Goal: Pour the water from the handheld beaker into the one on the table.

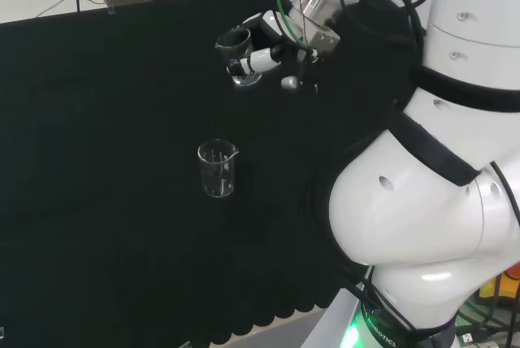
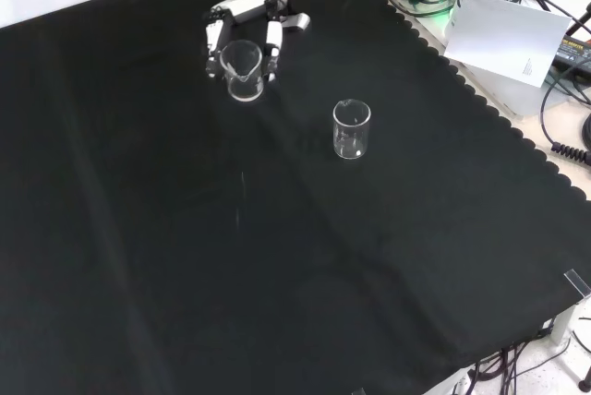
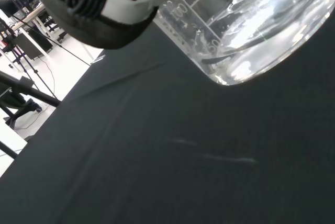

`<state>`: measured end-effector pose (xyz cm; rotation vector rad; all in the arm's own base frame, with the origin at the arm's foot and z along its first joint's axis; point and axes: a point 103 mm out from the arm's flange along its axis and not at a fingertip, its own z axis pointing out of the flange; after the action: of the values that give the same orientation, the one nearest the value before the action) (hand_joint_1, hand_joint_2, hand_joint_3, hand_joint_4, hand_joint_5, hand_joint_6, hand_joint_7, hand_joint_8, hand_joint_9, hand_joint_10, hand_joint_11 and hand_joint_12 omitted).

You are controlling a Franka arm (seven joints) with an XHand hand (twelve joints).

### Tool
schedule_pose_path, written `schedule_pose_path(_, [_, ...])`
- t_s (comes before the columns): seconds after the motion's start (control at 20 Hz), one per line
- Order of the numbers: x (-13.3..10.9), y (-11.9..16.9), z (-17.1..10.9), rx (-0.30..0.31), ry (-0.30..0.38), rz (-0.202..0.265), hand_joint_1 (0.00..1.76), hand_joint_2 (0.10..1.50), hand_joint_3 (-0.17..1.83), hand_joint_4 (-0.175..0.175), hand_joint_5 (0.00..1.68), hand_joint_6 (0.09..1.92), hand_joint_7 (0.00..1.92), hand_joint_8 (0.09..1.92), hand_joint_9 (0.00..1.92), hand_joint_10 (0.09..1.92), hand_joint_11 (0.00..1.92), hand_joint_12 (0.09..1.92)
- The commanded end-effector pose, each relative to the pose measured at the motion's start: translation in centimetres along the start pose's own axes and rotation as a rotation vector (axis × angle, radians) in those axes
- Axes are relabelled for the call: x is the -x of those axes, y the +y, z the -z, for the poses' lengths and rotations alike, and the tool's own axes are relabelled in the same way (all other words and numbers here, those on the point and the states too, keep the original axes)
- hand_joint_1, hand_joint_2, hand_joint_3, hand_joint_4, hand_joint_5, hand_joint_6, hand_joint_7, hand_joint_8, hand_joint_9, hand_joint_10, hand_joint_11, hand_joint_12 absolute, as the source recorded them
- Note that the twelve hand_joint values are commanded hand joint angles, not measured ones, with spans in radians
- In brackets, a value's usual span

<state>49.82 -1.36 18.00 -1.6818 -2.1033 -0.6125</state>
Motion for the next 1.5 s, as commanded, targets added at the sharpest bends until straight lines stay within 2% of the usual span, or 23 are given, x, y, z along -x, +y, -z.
schedule_pose_path(0.05, [-1.4,-5.2,1.6,-0.009,-0.016,0.001,1.32,1.01,-0.17,-0.159,1.45,0.09,1.64,0.09,1.52,0.66,1.31,0.59])
schedule_pose_path(0.25, [-2.3,-7.7,2.3,-0.002,-0.047,-0.008,1.32,1.01,-0.17,-0.16,1.44,0.09,1.64,0.09,1.51,0.7,1.3,0.61])
schedule_pose_path(0.45, [-3.4,-9.6,2.4,-0.035,-0.131,-0.015,1.32,1.01,-0.17,-0.16,1.41,0.16,1.64,0.09,1.5,0.72,1.29,0.62])
schedule_pose_path(0.7, [-3.8,-10.7,1.6,-0.154,-0.274,0.016,1.32,1.01,-0.17,-0.162,1.39,0.21,1.64,0.09,1.49,0.73,1.28,0.63])
schedule_pose_path(1.0, [-3.9,-10.9,-0.1,-0.302,-0.462,0.029,1.33,1.01,-0.17,-0.172,1.37,0.24,1.65,0.09,1.49,0.74,1.28,0.63])
schedule_pose_path(1.3, [-4.4,-11.6,-0.7,-0.373,-0.562,0.057,1.32,1.02,-0.17,-0.172,1.36,0.26,1.64,0.09,1.49,0.75,1.28,0.64])
schedule_pose_path(1.5, [-5.0,-11.9,-1.0,-0.399,-0.582,0.07,1.32,1.02,-0.17,-0.169,1.34,0.31,1.64,0.09,1.49,0.76,1.28,0.64])
